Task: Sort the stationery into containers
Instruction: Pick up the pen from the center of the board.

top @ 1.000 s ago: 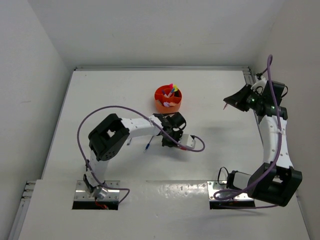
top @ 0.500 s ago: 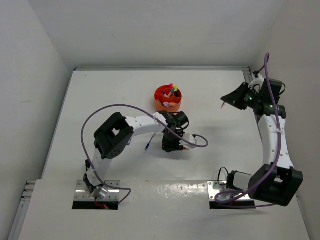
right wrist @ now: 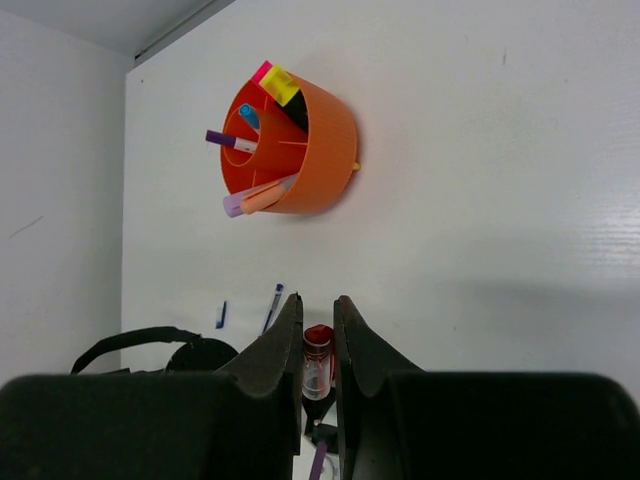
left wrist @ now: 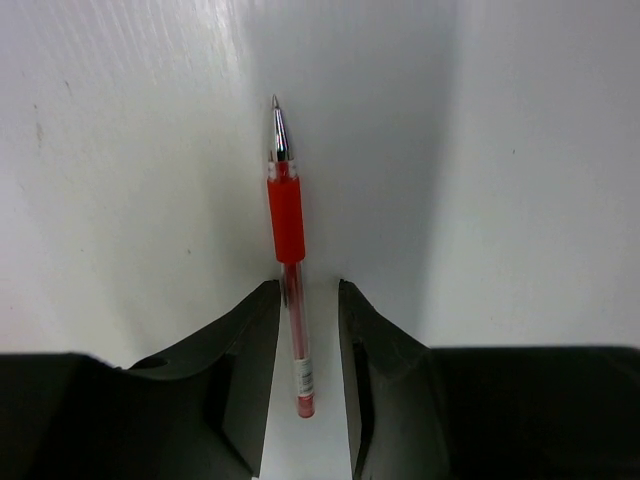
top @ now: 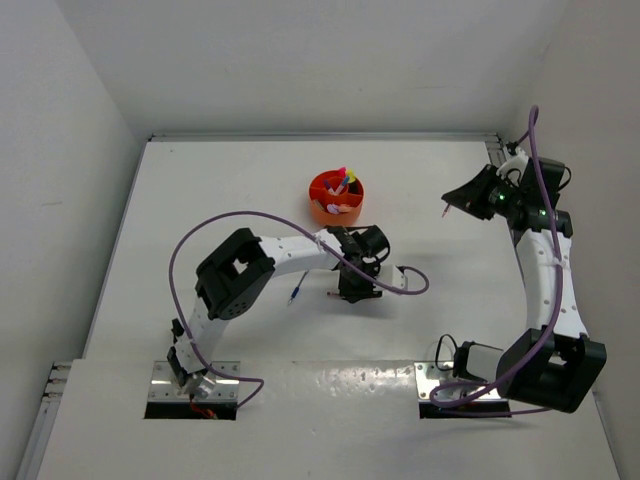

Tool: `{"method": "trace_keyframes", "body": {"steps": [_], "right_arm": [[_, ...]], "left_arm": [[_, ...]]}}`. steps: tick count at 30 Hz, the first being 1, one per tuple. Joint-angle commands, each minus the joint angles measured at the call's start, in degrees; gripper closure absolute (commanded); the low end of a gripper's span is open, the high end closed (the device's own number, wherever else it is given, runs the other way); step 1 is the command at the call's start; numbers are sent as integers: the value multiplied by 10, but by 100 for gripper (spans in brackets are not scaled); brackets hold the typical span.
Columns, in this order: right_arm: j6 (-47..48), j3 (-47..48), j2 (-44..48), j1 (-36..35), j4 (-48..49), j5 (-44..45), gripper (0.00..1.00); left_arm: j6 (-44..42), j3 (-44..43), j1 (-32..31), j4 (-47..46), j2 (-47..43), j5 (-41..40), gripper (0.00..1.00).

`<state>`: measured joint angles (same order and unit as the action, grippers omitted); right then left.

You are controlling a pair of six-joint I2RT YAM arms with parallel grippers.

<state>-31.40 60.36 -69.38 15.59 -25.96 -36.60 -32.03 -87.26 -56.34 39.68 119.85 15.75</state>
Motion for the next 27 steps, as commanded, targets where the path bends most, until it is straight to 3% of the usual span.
{"method": "trace_keyframes", "body": {"steps": [1,10,15,20,23,24,27], "right_arm": [[11,20,15,-3,7,-1,100],[9,13,14,-4,11,-1,100],[10,14,15,-4,9,0,100],[13,20,14,-4,6,0,100],[15,23,14,-5,4,0,100],[15,25,14,-5,4,0,100],[13,31,13,-8,6,-1,100]], "left_arm": [[20,-5,-11,-31,11,26,64],[33,-21,-20,-45,22,25,64],[37,-20,-22,-57,25,28,69],[36,-5,-22,-65,27,26,77],[31,17,-21,-74,15,24,87],[34,24,-18,-78,6,24,97],[42,54,-3,-93,-29,49,100]]}}
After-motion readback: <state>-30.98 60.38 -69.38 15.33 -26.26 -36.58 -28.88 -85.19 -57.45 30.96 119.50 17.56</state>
